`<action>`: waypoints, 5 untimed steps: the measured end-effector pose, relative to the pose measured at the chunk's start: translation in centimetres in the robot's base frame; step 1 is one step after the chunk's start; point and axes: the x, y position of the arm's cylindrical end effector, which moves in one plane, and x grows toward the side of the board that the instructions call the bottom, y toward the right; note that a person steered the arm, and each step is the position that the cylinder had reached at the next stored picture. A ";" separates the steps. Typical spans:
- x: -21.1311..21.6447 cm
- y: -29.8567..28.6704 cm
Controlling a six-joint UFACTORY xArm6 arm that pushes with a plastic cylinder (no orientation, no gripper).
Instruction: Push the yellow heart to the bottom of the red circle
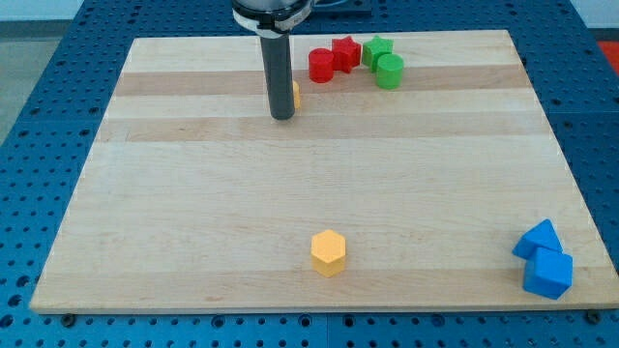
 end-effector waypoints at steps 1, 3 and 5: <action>-1.4 0.1; -3.6 -1.1; -7.3 -6.4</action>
